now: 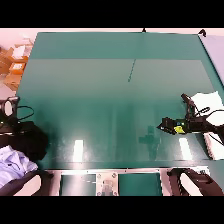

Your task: Fold the shirts.

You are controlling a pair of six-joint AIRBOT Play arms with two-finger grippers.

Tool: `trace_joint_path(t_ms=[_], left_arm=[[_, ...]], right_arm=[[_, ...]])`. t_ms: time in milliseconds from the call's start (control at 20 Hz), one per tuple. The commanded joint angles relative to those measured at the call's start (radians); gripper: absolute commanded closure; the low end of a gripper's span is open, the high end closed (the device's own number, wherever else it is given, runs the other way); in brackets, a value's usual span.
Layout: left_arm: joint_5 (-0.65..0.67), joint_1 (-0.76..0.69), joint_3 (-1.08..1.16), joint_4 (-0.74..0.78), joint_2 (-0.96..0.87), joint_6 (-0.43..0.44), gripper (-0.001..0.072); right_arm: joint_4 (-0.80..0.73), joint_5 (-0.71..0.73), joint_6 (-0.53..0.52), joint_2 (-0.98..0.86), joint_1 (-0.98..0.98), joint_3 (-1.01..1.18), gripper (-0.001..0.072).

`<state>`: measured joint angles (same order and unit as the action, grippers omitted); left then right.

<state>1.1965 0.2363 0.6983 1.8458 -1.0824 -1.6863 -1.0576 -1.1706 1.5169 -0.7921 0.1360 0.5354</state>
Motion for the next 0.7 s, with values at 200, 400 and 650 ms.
trace_joint_path(t_ms=[200, 400, 650], left_arm=[[0.117, 0.030, 0.241, -0.171, -0.059, 0.128, 0.0683], [0.151, -0.134, 0.585, -0.410, 0.026, 0.142, 0.0683], [0.044, -0.560, 0.789, -0.569, 0.014, 0.121, 0.0682]], right_arm=[[0.000, 0.000, 0.000, 0.001, -0.001, 0.000, 0.0688], [0.000, 0.000, 0.000, 0.001, -0.001, 0.000, 0.0688], [0.001, 0.001, 0.000, 0.001, -0.001, 0.000, 0.0688]])
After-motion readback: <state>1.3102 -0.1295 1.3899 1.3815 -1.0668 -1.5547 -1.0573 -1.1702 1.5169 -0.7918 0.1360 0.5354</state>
